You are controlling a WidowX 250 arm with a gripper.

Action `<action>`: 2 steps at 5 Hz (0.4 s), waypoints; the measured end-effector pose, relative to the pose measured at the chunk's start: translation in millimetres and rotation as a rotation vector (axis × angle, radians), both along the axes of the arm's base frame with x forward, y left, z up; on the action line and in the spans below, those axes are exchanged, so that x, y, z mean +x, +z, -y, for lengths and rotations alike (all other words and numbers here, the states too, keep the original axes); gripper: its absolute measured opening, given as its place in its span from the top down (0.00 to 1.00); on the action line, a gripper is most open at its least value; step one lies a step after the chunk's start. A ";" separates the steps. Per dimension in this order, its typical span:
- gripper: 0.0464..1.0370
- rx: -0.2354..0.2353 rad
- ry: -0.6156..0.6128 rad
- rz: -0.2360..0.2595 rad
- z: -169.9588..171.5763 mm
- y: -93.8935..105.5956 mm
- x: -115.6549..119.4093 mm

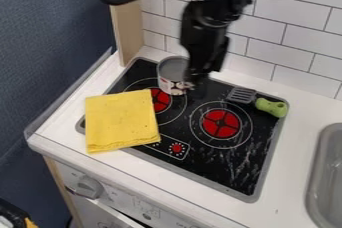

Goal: Move the yellow cloth to the bottom right corner of the burner

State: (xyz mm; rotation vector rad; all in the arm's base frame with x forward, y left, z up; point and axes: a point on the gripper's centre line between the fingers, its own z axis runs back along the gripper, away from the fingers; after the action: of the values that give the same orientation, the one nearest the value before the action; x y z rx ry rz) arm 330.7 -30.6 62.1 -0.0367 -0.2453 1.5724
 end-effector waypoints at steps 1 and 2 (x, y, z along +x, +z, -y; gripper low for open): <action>0.04 0.009 0.085 0.017 -28.0 0.8 -14.3; 0.04 0.028 0.163 0.015 -52.1 -9.1 -23.0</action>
State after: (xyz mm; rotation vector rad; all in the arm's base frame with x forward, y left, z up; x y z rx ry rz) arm 307.7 21.5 53.1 -0.0072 -0.2880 1.7314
